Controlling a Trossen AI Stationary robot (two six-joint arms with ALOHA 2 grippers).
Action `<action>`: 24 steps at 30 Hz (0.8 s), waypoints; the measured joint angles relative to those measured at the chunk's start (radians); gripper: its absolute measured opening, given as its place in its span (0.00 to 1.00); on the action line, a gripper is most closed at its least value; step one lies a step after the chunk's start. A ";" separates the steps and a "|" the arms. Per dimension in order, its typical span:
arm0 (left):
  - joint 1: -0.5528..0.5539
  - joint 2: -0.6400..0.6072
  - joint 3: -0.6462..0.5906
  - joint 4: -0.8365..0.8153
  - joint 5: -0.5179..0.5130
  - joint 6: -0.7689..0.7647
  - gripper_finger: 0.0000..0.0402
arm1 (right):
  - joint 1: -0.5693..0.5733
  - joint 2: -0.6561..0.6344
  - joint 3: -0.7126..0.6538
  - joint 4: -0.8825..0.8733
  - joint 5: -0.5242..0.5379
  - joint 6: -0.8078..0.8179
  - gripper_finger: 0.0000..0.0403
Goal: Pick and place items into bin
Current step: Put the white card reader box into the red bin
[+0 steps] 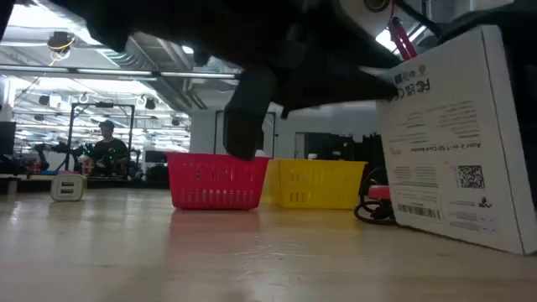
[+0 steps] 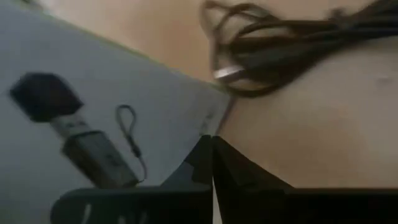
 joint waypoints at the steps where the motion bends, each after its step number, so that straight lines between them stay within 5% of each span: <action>1: 0.005 0.002 -0.001 0.001 0.011 0.000 0.32 | -0.003 0.002 0.000 0.024 -0.007 -0.020 0.00; 24: 0.014 0.004 -0.006 -0.004 -0.013 0.017 0.31 | -0.012 0.022 0.006 0.012 -0.009 -0.039 0.00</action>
